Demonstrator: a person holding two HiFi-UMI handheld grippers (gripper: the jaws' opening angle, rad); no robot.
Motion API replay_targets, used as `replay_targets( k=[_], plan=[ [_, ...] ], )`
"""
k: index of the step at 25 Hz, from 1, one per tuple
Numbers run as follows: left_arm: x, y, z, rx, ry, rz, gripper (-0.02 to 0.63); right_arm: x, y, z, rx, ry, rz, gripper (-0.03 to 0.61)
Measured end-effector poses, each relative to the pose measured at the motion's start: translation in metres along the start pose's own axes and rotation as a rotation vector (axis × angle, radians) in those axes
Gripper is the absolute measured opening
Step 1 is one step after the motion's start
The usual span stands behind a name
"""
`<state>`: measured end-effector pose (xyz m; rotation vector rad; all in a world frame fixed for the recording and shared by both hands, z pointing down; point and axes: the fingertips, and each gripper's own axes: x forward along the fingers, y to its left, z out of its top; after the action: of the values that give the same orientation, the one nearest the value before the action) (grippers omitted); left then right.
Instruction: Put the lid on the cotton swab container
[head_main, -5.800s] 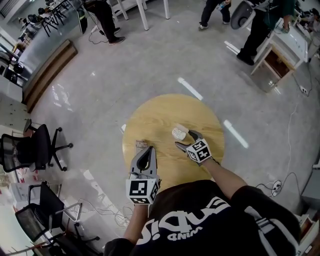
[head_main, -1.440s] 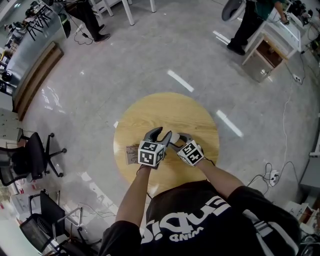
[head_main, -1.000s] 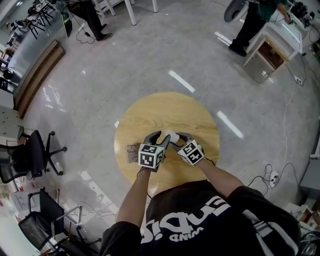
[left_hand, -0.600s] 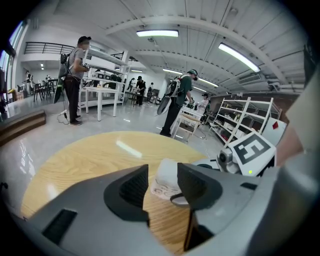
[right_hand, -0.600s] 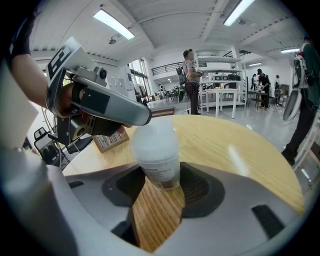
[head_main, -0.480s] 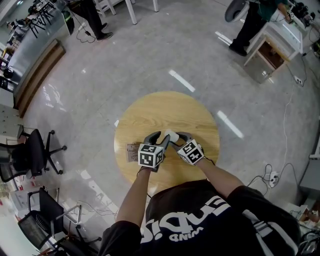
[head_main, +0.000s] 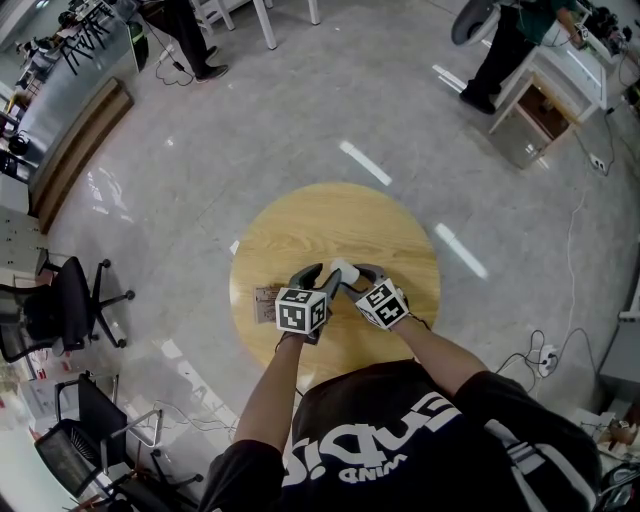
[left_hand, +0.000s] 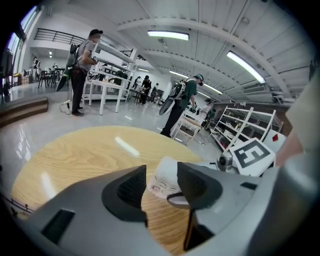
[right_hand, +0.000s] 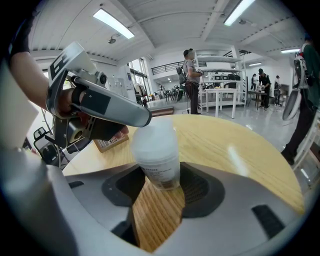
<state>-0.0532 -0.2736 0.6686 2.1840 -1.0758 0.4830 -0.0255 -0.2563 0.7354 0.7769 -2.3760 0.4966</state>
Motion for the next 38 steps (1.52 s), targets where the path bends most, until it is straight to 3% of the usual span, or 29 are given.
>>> replay_targets(
  k=[8,17,22,25,38],
  plan=[
    [-0.002,0.000,0.000,0.004,0.004,0.011,0.186,-0.012,0.001,-0.004,-0.002,0.005,-0.002,0.213],
    [-0.003,-0.001,0.004,0.092,0.006,0.070,0.186,-0.058,0.005,-0.004,0.018,-0.044,-0.012,0.209],
    [-0.004,-0.003,0.005,0.118,0.011,0.096,0.186,-0.080,0.008,0.009,0.060,-0.110,-0.033,0.133],
    [-0.008,-0.003,0.008,0.112,-0.013,0.112,0.184,-0.090,0.014,0.016,0.076,-0.148,-0.001,0.011],
    [-0.075,-0.040,0.025,0.120,-0.159,0.091,0.181,-0.157,0.024,0.051,0.114,-0.255,0.015,0.003]
  ],
)
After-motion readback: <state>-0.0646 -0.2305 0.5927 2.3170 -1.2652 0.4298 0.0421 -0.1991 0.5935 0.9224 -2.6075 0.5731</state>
